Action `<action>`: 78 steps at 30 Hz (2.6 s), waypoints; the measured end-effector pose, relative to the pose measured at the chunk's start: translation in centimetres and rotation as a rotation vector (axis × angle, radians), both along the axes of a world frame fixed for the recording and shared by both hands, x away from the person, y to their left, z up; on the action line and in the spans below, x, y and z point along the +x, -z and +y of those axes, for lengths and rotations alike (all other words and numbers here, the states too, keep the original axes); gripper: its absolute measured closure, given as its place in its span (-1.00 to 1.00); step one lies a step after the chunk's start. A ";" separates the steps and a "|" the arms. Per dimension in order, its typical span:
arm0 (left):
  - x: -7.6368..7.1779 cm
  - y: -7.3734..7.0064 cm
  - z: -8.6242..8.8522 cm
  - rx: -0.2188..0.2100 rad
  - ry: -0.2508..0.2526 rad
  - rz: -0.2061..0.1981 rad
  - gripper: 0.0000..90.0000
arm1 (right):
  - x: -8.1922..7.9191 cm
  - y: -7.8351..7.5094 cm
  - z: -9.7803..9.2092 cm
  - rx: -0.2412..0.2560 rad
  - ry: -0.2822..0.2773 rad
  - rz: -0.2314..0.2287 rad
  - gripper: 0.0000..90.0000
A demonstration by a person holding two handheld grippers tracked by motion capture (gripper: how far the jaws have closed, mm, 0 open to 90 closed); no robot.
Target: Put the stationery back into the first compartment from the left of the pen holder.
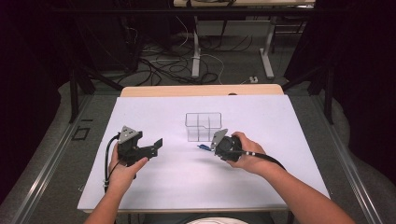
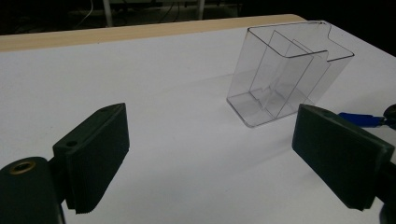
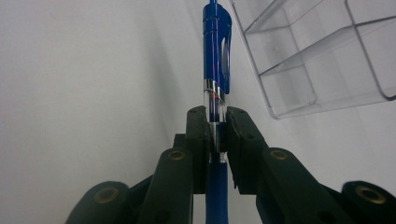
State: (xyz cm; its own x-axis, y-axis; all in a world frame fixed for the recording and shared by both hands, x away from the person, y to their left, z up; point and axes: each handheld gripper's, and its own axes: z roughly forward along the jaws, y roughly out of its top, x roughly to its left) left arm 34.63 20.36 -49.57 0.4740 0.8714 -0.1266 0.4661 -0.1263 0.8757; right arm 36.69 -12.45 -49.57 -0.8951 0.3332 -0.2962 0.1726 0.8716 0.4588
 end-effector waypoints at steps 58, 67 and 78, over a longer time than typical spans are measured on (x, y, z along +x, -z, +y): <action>0.3 -5.0 -6.3 0.146 0.354 -0.023 -0.39 | -7.8 -2.5 0.2 -0.695 -0.725 -0.959 0.78; 0.5 -5.8 -8.9 0.188 0.456 0.019 -0.20 | -7.8 -2.6 0.5 -0.709 -0.734 -0.959 0.78; 0.0 -5.3 -12.4 0.337 0.596 0.048 -0.04 | -7.9 -2.7 0.5 -0.723 -0.724 -0.953 0.78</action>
State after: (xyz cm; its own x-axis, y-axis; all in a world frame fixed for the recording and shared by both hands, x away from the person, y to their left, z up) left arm 34.64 7.98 -44.31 0.8856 0.4588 0.0726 0.2697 -0.6351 0.7238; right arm 28.82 -11.98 -46.90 -0.1599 -0.5968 -0.7863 -0.5321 0.7230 -0.4406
